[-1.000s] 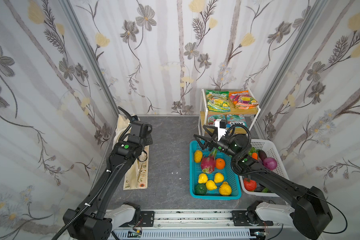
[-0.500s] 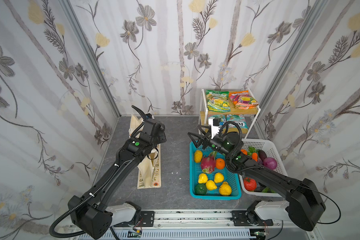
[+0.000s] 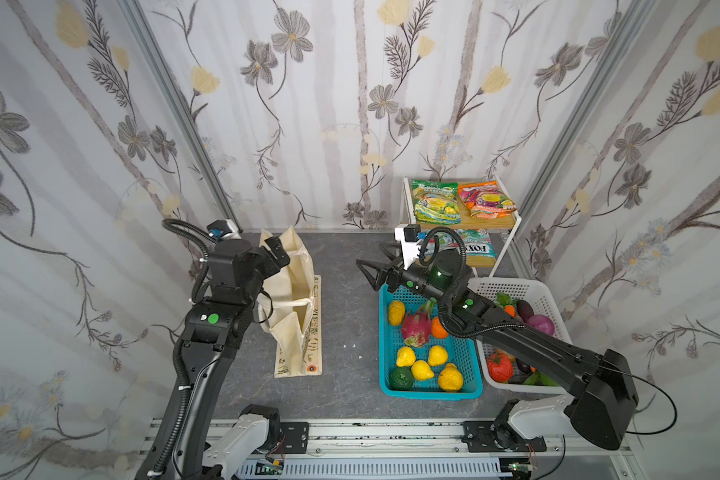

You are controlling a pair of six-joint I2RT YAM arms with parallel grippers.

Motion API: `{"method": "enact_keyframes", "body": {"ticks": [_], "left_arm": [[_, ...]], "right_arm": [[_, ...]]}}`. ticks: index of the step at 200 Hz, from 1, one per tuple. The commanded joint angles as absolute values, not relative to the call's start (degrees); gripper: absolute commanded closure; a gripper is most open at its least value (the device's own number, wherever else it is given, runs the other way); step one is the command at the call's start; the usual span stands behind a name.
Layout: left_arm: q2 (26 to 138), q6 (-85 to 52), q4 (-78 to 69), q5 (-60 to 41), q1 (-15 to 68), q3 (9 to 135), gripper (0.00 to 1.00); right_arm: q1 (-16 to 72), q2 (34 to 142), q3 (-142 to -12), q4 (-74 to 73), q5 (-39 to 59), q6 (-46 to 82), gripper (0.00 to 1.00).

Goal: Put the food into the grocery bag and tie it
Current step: 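Lift the bag upright with the left gripper while the right grasps the other handle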

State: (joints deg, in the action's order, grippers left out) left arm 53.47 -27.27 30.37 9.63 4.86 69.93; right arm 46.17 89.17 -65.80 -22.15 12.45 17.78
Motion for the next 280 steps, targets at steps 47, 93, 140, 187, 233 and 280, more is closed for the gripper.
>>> {"method": "enact_keyframes", "body": {"ticks": [47,93,140,187,233,280], "left_arm": [[43.9,-32.2,25.9,-15.6,-19.2,54.9,0.13],[43.1,-35.5,19.2,-24.7,-27.3,48.4,0.12],[43.9,-36.2,15.4,-25.9,-27.4,44.7,0.13],[45.0,-34.6,14.4,-26.1,-27.4,45.8,0.17],[45.8,-35.4,13.5,-25.7,-26.7,44.3,0.18],[45.4,-34.7,13.1,-24.0,-26.0,43.8,0.15]], "right_arm": [[56.1,101.7,-90.2,2.4,7.8,-1.0,0.02],[62.5,113.2,-105.1,12.7,7.1,-7.5,0.08],[66.4,121.1,-114.5,18.0,3.0,-9.8,0.18],[67.2,124.7,-115.5,16.7,2.1,-9.7,0.27],[67.7,127.0,-116.3,13.9,1.1,-9.0,0.41],[67.7,127.5,-116.7,14.0,-2.7,-9.5,0.62]]}}
